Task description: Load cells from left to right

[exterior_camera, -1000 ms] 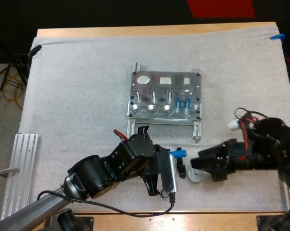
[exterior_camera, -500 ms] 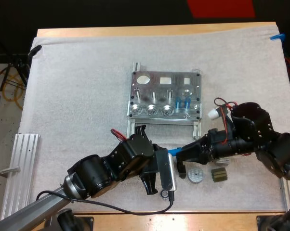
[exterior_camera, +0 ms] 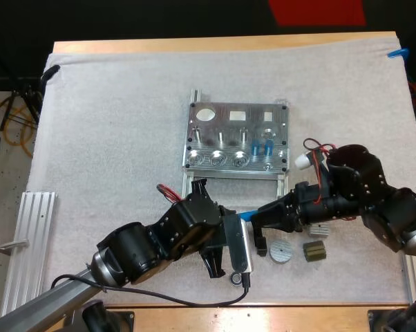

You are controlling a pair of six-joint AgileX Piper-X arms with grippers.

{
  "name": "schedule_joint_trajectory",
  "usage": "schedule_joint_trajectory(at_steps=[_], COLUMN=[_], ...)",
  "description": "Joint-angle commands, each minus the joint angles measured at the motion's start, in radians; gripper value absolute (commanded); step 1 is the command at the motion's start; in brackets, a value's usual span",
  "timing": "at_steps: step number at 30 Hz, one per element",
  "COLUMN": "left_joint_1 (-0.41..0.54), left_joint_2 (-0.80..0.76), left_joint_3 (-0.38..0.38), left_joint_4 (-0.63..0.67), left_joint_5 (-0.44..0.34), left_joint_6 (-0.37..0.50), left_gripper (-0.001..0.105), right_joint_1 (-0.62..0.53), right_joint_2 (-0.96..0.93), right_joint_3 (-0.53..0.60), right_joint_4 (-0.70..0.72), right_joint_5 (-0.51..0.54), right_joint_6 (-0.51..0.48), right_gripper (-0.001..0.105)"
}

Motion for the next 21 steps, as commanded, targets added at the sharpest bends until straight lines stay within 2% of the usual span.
schedule_joint_trajectory(at_steps=[1,10,16,21], left_joint_1=[-0.006,-0.006,-0.006,-0.006], left_joint_2=[-0.006,-0.006,-0.006,-0.006], left_joint_3=[-0.010,-0.010,-0.010,-0.010], left_joint_4=[-0.007,0.021,-0.009,-0.058], left_joint_5=[-0.013,-0.027,-0.027,-0.027], left_joint_6=[-0.002,-0.002,-0.002,0.002], left_gripper=[0.000,0.000,0.000,0.000], right_joint_1=[0.003,0.003,0.003,0.003], right_joint_2=[0.000,-0.045,-0.026,0.001], right_joint_3=[-0.003,-0.003,-0.003,-0.003], right_joint_4=[-0.013,-0.008,0.078,0.049], right_joint_5=[0.028,0.190,0.197,0.159], right_joint_6=[-0.028,-0.072,-0.092,-0.094], right_gripper=[0.044,0.044,0.044,0.044])
